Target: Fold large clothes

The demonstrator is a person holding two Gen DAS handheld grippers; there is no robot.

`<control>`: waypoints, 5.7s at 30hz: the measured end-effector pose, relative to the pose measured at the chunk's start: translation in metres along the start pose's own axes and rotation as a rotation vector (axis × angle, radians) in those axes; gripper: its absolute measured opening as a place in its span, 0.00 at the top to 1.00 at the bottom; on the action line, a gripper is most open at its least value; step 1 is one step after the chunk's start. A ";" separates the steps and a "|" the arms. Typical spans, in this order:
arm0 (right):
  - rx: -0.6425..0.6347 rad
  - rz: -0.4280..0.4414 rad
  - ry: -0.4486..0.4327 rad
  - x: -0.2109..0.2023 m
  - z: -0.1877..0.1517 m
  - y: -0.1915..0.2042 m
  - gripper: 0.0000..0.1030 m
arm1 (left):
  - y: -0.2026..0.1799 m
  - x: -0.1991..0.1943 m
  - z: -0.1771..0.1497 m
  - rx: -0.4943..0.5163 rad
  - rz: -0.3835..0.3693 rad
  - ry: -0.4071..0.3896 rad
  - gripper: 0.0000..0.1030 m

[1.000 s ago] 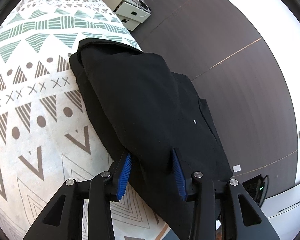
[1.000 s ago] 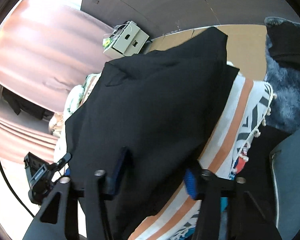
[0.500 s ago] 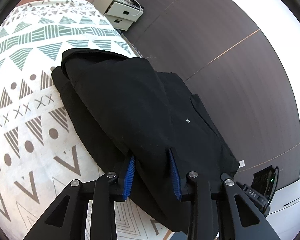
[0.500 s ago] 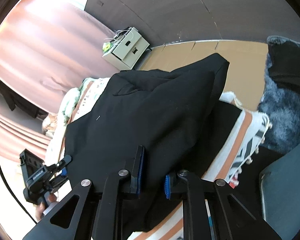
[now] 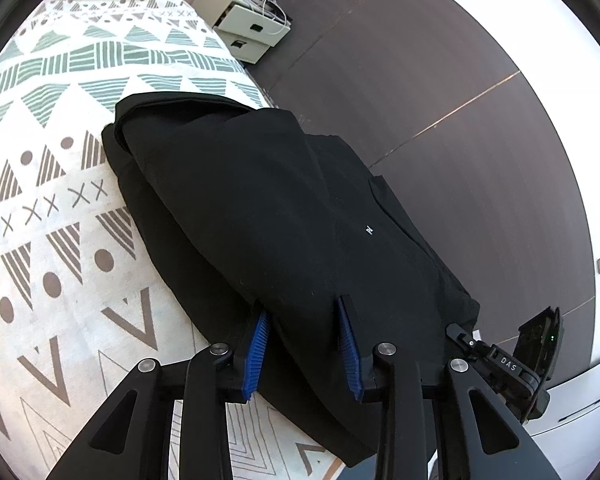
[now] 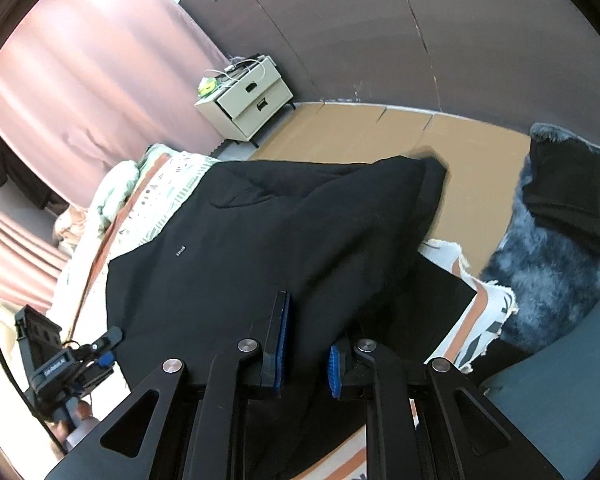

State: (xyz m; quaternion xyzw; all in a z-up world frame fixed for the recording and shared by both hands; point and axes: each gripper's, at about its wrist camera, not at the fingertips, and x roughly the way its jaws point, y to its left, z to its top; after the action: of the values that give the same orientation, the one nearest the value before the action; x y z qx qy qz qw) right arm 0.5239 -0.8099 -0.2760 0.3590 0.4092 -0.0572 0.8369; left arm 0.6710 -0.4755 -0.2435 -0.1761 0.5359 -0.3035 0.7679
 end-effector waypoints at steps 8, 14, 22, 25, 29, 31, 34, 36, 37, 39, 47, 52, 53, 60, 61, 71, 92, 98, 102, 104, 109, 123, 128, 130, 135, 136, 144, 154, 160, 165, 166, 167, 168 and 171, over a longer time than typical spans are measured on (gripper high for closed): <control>-0.016 0.004 -0.007 0.002 0.009 -0.005 0.84 | 0.003 0.000 0.001 0.012 -0.002 -0.006 0.66; 0.101 0.007 0.024 0.030 0.000 -0.047 0.84 | -0.006 0.002 0.001 0.058 0.005 0.004 0.64; 0.051 -0.031 0.035 -0.003 -0.019 -0.032 0.48 | -0.006 -0.042 0.007 0.059 0.071 -0.080 0.28; 0.029 -0.016 0.031 -0.018 -0.027 -0.023 0.48 | -0.012 -0.063 0.004 0.076 0.095 -0.110 0.21; -0.011 0.005 0.026 -0.040 -0.042 -0.006 0.40 | -0.023 -0.087 -0.006 0.114 0.123 -0.124 0.20; -0.033 0.005 0.012 -0.053 -0.047 0.002 0.27 | -0.031 -0.099 -0.012 0.143 0.134 -0.132 0.18; -0.064 0.000 -0.016 -0.074 -0.052 0.014 0.17 | -0.040 -0.124 -0.026 0.189 0.171 -0.153 0.07; -0.076 -0.006 -0.027 -0.086 -0.056 0.020 0.15 | -0.048 -0.140 -0.035 0.208 0.190 -0.173 0.03; -0.079 -0.006 -0.030 -0.092 -0.058 0.023 0.12 | -0.052 -0.150 -0.040 0.217 0.200 -0.183 0.02; -0.079 0.011 -0.035 -0.102 -0.062 0.026 0.06 | -0.060 -0.168 -0.047 0.233 0.216 -0.201 0.02; -0.093 0.036 -0.079 -0.142 -0.085 0.043 0.00 | -0.090 -0.238 -0.083 0.299 0.245 -0.277 0.00; -0.124 0.046 -0.112 -0.164 -0.106 0.057 0.00 | -0.099 -0.277 -0.114 0.332 0.274 -0.305 0.00; -0.126 0.043 -0.116 -0.168 -0.111 0.060 0.00 | -0.098 -0.284 -0.119 0.335 0.281 -0.311 0.00; -0.166 0.050 -0.160 -0.195 -0.138 0.080 0.00 | -0.088 -0.338 -0.159 0.342 0.319 -0.363 0.00; -0.169 0.053 -0.169 -0.199 -0.142 0.083 0.00 | -0.087 -0.345 -0.164 0.349 0.329 -0.369 0.00; -0.170 0.051 -0.238 -0.242 -0.198 0.102 0.00 | -0.084 -0.410 -0.216 0.435 0.386 -0.407 0.00; -0.349 0.029 -0.292 -0.306 -0.303 0.141 0.00 | -0.078 -0.512 -0.344 0.423 0.509 -0.556 0.01; -0.352 0.039 -0.277 -0.312 -0.327 0.134 0.00 | -0.076 -0.520 -0.381 0.408 0.531 -0.634 0.01; -0.332 0.046 -0.274 -0.315 -0.341 0.130 0.00 | -0.066 -0.525 -0.401 0.357 0.496 -0.667 0.01; -0.333 0.046 -0.273 -0.317 -0.347 0.130 0.00 | -0.062 -0.526 -0.409 0.339 0.487 -0.677 0.01; -0.383 0.029 -0.276 -0.321 -0.368 0.135 0.00 | -0.053 -0.524 -0.430 0.303 0.474 -0.685 0.01; -0.456 0.050 -0.212 -0.310 -0.410 0.142 0.00 | -0.037 -0.516 -0.472 0.259 0.573 -0.678 0.01; -0.460 0.065 -0.216 -0.312 -0.414 0.145 0.00 | -0.038 -0.519 -0.479 0.268 0.591 -0.687 0.01; -0.473 0.060 -0.219 -0.312 -0.415 0.147 0.00 | -0.039 -0.521 -0.480 0.269 0.591 -0.687 0.01; -0.488 0.058 -0.217 -0.312 -0.419 0.151 0.00 | -0.039 -0.525 -0.484 0.270 0.592 -0.693 0.01; -0.488 0.057 -0.217 -0.312 -0.420 0.152 0.00 | -0.038 -0.525 -0.484 0.270 0.593 -0.694 0.01; -0.485 0.075 -0.210 -0.310 -0.420 0.154 0.00 | -0.038 -0.526 -0.487 0.269 0.594 -0.694 0.01; -0.495 0.077 -0.216 -0.308 -0.421 0.159 0.00 | -0.040 -0.524 -0.491 0.280 0.605 -0.689 0.01; -0.497 0.080 -0.227 -0.307 -0.420 0.158 0.00 | -0.042 -0.526 -0.492 0.280 0.622 -0.685 0.01; -0.483 0.083 -0.220 -0.305 -0.416 0.156 0.00 | -0.046 -0.530 -0.493 0.280 0.639 -0.688 0.01; -0.478 0.084 -0.217 -0.305 -0.416 0.155 0.00 | -0.046 -0.531 -0.494 0.280 0.640 -0.692 0.00; -0.474 0.086 -0.216 -0.306 -0.416 0.155 0.00 | -0.047 -0.532 -0.495 0.282 0.640 -0.696 0.00; -0.472 0.087 -0.216 -0.306 -0.416 0.155 0.00 | -0.048 -0.533 -0.496 0.283 0.640 -0.700 0.01; -0.471 0.085 -0.223 -0.308 -0.416 0.155 0.00 | -0.051 -0.536 -0.499 0.293 0.640 -0.707 0.01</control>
State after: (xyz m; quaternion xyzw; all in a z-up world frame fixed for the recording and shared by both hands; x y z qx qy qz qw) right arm 0.1139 -0.4877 -0.1360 0.1627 0.3010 0.0357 0.9389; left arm 0.0638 -0.1357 -0.0109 0.0147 0.2217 -0.0464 0.9739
